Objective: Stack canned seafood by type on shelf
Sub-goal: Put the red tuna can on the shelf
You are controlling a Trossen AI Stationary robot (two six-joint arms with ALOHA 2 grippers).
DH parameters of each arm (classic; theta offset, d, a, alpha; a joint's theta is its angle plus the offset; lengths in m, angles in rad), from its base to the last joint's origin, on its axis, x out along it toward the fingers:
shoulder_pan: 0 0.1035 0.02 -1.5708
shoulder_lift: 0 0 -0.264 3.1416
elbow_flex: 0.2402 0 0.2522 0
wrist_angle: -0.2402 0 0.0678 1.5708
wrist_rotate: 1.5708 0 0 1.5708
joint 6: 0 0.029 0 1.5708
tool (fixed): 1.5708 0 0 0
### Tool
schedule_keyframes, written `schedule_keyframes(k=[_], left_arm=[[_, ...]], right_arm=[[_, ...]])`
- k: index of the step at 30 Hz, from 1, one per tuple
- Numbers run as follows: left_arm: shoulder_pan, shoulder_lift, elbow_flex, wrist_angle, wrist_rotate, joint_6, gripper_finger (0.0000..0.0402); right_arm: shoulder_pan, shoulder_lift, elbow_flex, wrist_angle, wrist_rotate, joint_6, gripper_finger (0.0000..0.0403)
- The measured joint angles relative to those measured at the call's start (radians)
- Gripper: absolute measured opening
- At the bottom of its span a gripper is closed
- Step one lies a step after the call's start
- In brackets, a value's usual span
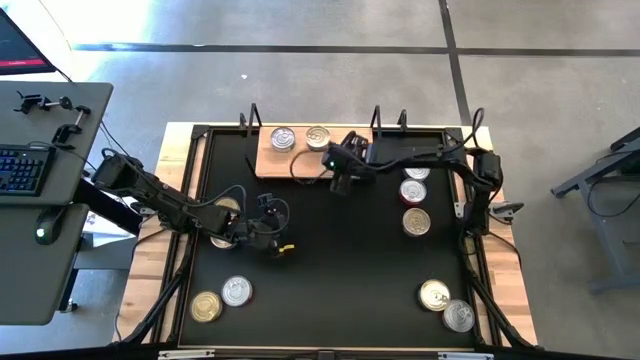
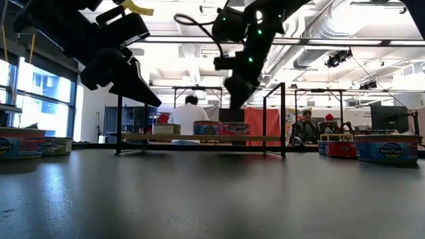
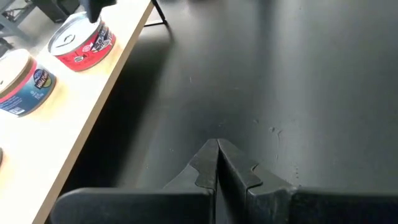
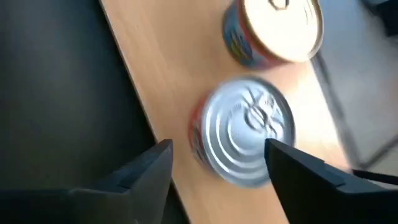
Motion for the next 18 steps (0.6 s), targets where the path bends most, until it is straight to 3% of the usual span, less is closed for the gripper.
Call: schedule_keyframes(k=[4,12,14,18], left_arm=[[0.0,0.0,0.0,0.0,0.0,0.0,0.0001],[0.0,0.001,0.0,0.001,0.0,-0.001,0.0001],[0.0,0.001,0.0,0.002,0.0,-0.001,0.0001],[0.0,0.001,0.0,0.002,0.0,-0.001,0.0001]], right_arm=[[-0.057,0.004,0.004,0.083,-0.057,0.055,0.0184],[-0.163,0.067,-0.028,0.13,-0.193,0.117,0.0023],[-0.172,0.079,-0.03,0.133,-0.185,0.117,0.0007],[-0.183,0.084,-0.03,0.129,-0.082,0.182,0.0018]])
